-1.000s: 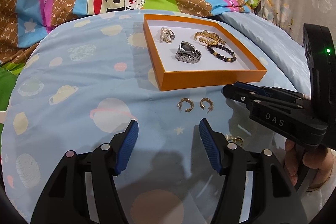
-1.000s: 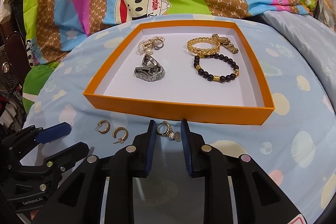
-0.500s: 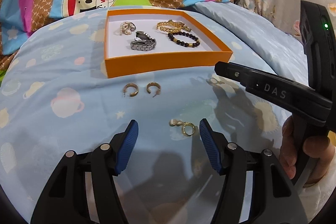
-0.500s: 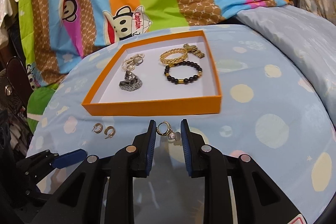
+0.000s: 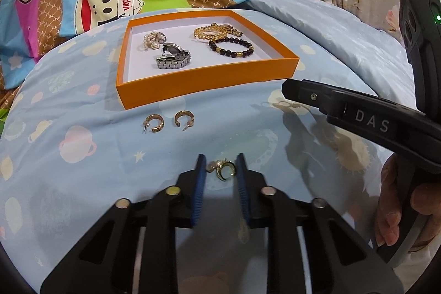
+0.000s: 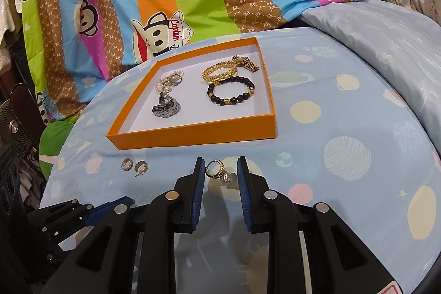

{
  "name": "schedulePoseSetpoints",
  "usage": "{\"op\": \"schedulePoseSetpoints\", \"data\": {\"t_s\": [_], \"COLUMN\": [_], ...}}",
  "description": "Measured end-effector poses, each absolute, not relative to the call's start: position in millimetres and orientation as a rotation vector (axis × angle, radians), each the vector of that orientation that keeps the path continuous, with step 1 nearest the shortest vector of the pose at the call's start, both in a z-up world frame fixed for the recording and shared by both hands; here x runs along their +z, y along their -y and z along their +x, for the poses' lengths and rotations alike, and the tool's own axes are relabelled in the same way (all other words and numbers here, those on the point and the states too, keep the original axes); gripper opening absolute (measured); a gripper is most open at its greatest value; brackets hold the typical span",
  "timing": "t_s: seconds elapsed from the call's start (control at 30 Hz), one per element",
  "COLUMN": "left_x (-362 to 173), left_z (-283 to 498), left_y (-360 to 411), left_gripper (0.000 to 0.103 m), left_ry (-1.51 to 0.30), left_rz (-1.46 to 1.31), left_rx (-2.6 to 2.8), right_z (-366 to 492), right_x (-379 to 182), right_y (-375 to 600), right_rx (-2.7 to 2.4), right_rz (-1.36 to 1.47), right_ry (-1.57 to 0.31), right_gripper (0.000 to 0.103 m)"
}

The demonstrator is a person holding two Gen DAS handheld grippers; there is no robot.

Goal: Organize jewelry
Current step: 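Carry both charm earrings into the orange box and open both tools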

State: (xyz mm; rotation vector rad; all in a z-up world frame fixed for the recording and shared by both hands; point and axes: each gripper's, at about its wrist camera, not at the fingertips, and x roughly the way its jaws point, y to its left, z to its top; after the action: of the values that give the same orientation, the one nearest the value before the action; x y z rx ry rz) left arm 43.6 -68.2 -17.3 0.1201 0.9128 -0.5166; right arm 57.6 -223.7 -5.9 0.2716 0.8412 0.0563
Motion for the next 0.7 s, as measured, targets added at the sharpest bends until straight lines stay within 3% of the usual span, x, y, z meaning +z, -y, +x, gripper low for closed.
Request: {"op": "schedulePoseSetpoints", "data": {"t_s": [0.47, 0.7], "left_x": [-10.5, 24.8], "left_z": [43.1, 57.4], "left_y": [59.3, 38.7], "left_gripper": [0.018, 0.018], "left_ry": [-0.902, -0.852], "left_rz": [0.081, 0.027], "left_rx": [-0.542, -0.540], "right_z": [52.5, 56.4], "right_x": [-2.1, 24.0], "right_y": [221.8, 222.8], "right_rx": [0.065, 0.113], "right_rz": [0.280, 0.279], "right_ry": [-0.819, -0.788], "right_gripper": [0.022, 0.022]}}
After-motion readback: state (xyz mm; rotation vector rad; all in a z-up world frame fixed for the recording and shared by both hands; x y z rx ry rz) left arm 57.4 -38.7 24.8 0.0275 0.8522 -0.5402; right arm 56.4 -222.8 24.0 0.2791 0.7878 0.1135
